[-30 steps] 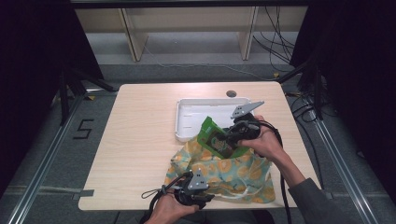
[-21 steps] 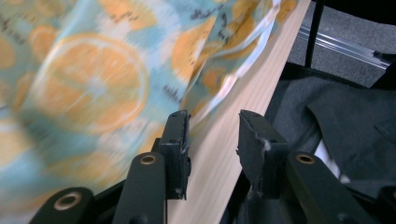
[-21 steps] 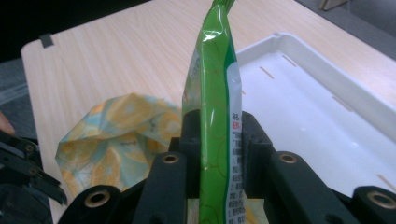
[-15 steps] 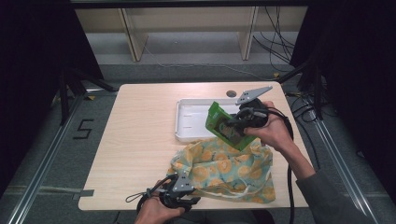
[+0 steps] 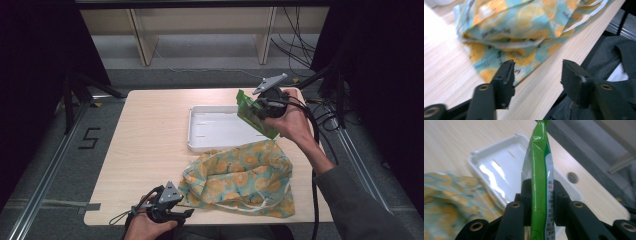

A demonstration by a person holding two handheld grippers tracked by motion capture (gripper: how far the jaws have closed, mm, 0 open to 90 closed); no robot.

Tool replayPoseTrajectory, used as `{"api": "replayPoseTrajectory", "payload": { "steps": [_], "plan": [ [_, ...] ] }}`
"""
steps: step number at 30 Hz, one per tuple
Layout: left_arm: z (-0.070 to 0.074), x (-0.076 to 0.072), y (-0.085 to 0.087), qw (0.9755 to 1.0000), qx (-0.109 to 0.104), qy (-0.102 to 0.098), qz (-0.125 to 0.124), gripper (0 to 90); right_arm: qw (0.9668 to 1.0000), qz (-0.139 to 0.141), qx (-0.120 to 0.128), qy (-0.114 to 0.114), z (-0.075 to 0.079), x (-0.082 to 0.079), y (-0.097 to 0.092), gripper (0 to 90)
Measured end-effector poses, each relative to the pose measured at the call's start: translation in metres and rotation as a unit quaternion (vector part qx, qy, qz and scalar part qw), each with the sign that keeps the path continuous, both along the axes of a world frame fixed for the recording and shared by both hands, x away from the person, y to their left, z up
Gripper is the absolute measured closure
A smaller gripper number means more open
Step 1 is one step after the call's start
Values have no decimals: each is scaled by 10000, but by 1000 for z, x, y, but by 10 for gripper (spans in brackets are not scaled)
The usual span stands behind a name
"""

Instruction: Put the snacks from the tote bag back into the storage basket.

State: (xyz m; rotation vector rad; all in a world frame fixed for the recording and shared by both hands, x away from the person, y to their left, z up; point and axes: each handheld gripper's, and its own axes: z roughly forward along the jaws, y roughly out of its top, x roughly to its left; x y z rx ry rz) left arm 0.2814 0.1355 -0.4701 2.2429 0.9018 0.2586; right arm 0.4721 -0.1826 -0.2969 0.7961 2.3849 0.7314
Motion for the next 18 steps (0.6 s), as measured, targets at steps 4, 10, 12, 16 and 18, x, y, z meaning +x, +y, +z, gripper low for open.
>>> {"api": "replayPoseTrajectory", "payload": {
  "steps": [4, 10, 12, 16, 18],
  "plan": [
    [-3, -4, 4, 9999, -52, 74, 74, 336, 9977, -456, -471, -195, -4, 17, 1, 754],
    [-1, -7, 8, 9998, -97, 52, 177, 330, 9913, -750, -984, -451, -11, 36, -2, 754],
    [-1, -7, 9, 9999, -16, 31, 161, 329, 9884, -815, -1181, -500, -14, 41, -2, 754],
    [-1, -8, 10, 10000, 18, 6, 94, 328, 9866, -1023, -1207, -389, -20, 50, -2, 754],
    [-1, -8, 11, 10000, 1, -8, 85, 328, 9861, -1052, -1236, -367, -23, 55, -2, 754]
  ]
}}
